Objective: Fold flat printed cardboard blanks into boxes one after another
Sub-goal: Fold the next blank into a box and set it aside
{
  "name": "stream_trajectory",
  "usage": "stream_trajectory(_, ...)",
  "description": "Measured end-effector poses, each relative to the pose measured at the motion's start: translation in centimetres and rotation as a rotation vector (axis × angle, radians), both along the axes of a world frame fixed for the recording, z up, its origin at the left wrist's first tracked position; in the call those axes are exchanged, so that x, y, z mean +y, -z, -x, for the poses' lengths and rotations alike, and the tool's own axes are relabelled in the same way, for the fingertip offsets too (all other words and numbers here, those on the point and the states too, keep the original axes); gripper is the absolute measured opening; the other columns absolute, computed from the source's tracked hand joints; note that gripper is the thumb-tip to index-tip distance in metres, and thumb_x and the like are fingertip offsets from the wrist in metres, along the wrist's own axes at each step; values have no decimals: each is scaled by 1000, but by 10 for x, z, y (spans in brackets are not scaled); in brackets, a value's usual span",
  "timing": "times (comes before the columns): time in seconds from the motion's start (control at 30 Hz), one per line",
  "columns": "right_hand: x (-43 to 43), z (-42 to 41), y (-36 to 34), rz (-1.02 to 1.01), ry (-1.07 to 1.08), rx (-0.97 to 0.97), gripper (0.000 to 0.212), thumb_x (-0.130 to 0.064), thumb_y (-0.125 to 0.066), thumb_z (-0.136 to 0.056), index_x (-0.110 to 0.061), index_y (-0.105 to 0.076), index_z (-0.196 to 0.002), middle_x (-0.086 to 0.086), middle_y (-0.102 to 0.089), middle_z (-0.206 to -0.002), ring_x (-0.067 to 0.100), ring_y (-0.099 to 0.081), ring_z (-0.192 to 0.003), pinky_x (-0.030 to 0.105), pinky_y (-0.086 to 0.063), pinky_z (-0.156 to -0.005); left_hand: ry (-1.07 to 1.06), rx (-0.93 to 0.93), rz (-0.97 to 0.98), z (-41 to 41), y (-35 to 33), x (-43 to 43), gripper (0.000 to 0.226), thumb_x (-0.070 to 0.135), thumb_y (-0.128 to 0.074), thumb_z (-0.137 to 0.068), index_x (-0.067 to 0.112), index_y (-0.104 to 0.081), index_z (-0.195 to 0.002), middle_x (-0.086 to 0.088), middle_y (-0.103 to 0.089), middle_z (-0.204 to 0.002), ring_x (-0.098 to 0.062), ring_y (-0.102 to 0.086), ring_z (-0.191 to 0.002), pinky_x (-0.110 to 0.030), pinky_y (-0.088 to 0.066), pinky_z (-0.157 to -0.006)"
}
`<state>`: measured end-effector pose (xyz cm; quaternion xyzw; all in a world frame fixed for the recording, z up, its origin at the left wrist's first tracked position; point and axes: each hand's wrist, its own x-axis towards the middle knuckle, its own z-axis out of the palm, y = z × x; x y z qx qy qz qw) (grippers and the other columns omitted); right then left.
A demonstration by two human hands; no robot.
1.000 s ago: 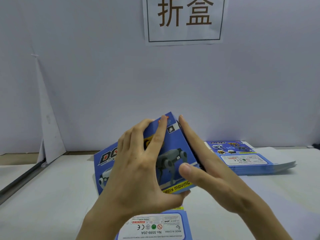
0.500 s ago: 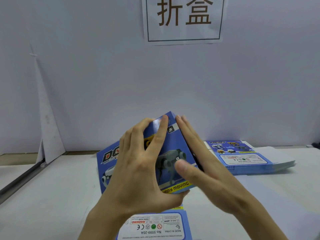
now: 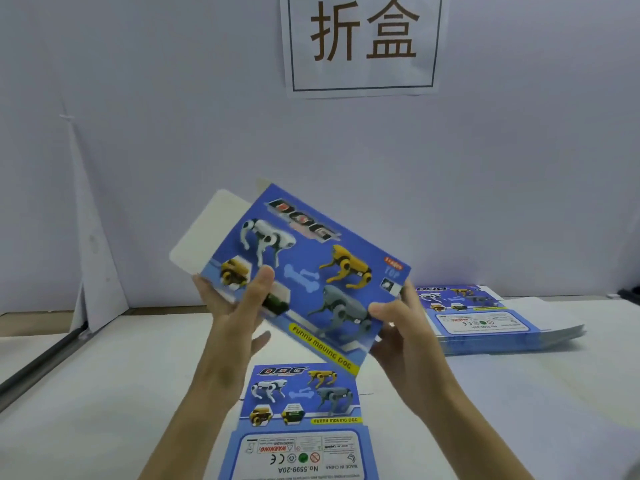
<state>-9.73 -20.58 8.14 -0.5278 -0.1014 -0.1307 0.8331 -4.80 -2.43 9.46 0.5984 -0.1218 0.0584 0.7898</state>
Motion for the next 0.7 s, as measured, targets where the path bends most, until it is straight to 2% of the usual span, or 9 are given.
stream_trajectory(0.1, -5, -7, 0, 202, 34, 120, 44, -17, -58, -62, -24, -54, -105, -3, -64, -85, 6, -62, -74, 23, -49, -72, 31, -114, 100, -9, 5, 7, 93, 22, -88, -59, 24, -40, -138, -5, -66, -121, -21, -69, -100, -35, -59, -73)
stream_trajectory(0.2, -20, -17, -4, 370, 238, 187, 37, -21, -56, -85, -26, -55, -122, -3, -61, -83, -6, -59, -64, 14, -46, -67, 113, -308, -232, -14, 16, 19, 62, 35, -85, -54, 30, -64, -112, 1, -73, -101, -18, -71, -90, -25, -56, -70)
stream_trajectory(0.23, -25, -17, -5, 389, 294, 171, 36, -28, -55, -88, -30, -54, -125, -7, -60, -94, -8, -59, -78, 18, -44, -78, 168, -313, -339, -16, 22, 22, 60, 38, -85, -49, 34, -66, -105, 3, -74, -97, -15, -71, -86, -21, -55, -66)
stream_trajectory(0.3, -33, -13, -3, 439, 274, 111, 46, -51, -53, -79, -39, -53, -124, -12, -58, -122, -2, -54, -112, 29, -37, -99, 310, -273, -489, -19, 36, 22, 78, 34, -88, -48, 35, -56, -120, 12, -70, -108, -7, -68, -97, -18, -55, -68)
stream_trajectory(0.37, -36, -8, -1, 457, 141, 109, 58, -59, -55, -77, -36, -50, -129, -7, -57, -133, 11, -54, -122, 38, -37, -108, 363, -253, -583, -24, 49, 17, 97, 30, -90, -53, 33, -37, -135, 21, -62, -117, -4, -60, -112, -21, -56, -77)
stream_trajectory(0.47, -34, -10, 3, 484, 84, 121, 59, -54, -61, -79, -27, -51, -130, -6, -64, -124, 15, -59, -116, 40, -43, -104, 383, -210, -580, -27, 59, 10, 100, 33, -90, -53, 26, -35, -136, 21, -60, -117, -8, -58, -117, -26, -56, -79)
stream_trajectory(0.57, -36, -16, 11, 428, 87, 108, 58, -42, -67, -73, -23, -52, -126, -6, -71, -110, 12, -67, -101, 29, -52, -84, 350, -194, -584, -30, 63, 9, 100, 33, -90, -52, 23, -36, -135, 20, -60, -115, -8, -59, -114, -27, -57, -79)
stream_trajectory(0.63, -37, -19, 14, 336, 41, 91, 56, -38, -56, -74, -23, -51, -127, -4, -72, -106, 12, -69, -93, 24, -52, -71, 342, -201, -596, -31, 64, 8, 97, 30, -90, -54, 25, -37, -134, 23, -60, -113, -5, -59, -113, -22, -56, -77)
stream_trajectory(0.7, -36, -24, 22, 138, 7, 71, 60, -28, -59, -76, -19, -48, -134, 1, -71, -108, 16, -68, -92, 27, -52, -71, 340, -210, -605, -31, 66, 6, 94, 26, -89, -56, 26, -36, -135, 22, -61, -115, -3, -59, -113, -19, -55, -76)
